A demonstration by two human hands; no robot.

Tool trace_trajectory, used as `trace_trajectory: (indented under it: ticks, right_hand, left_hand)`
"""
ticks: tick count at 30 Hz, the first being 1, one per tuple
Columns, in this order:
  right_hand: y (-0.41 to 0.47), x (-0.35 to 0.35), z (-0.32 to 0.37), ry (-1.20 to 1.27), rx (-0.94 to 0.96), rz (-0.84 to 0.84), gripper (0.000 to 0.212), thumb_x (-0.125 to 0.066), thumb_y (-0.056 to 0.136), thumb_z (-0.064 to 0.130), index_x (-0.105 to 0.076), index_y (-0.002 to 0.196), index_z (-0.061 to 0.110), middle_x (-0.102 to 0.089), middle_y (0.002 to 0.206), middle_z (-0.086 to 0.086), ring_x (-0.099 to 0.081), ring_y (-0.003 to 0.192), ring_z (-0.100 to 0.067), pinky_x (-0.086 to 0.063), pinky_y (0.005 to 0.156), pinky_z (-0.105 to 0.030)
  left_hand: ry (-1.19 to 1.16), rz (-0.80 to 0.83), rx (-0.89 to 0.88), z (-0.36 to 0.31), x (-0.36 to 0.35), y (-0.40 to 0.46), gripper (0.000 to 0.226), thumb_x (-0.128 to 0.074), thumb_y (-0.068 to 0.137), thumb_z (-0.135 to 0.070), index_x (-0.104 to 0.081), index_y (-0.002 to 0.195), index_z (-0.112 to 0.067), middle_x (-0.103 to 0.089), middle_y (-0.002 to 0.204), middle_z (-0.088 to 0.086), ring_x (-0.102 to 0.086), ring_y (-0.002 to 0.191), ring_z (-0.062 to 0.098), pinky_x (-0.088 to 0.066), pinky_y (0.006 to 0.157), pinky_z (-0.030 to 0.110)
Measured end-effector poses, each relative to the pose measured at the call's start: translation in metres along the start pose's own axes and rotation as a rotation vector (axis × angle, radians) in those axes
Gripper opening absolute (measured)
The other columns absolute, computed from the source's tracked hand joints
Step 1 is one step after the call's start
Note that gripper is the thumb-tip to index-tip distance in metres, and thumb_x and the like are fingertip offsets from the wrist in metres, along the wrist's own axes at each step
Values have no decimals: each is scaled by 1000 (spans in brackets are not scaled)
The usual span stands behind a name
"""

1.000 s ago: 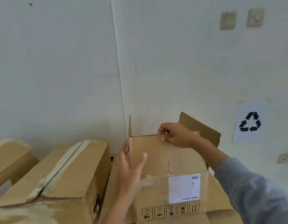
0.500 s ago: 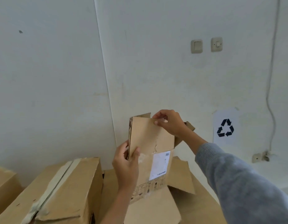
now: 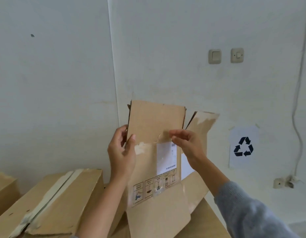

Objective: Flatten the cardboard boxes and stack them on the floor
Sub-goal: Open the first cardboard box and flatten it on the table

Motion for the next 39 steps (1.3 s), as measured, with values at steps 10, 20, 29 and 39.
trace_trajectory:
  ticks: [10,20,29,39]
  right_hand:
    - [-2,30,-41,-528,24,-102,24,-52,83,-2,-67,91,15,-66,93,1,-59,82,-12,-43,67,-13]
    - [-71,22,-216,-805,-589,250,36,-52,88,15,-51,122,6,-52,125,-13,-53,110,-27,-43,86,-30]
    - [-132,1,-289,-1175,-412,347,69,1,80,51,-22,140,27,-18,155,1,-8,146,-25,-12,118,-43]
    - [-155,32,-276,-1212,-437,577,72,7,85,61,-1,149,30,7,159,11,12,146,-14,7,119,-36]
  left_hand:
    - [-187,-303,373,52,-17,-36,18,-50,92,-2,-51,106,-14,-64,94,0,-62,84,7,-47,71,15]
    - [372,-259,552,154,14,-83,25,-45,94,-6,-48,117,2,-57,100,12,-55,86,24,-42,68,28]
    - [672,-292,878,262,53,-149,31,-50,90,-6,-45,118,4,-58,118,26,-58,106,40,-48,84,41]
    - [1022,399,499,265,-19,-167,73,-54,85,0,-18,147,-7,-10,159,8,-11,147,21,-33,114,35]
Point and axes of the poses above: each hand's wrist, its own y-axis towards the middle knuckle, its own x-axis out of the back of the hand, z = x × y, the point moved 2 cm from there along y, towards the middle knuckle
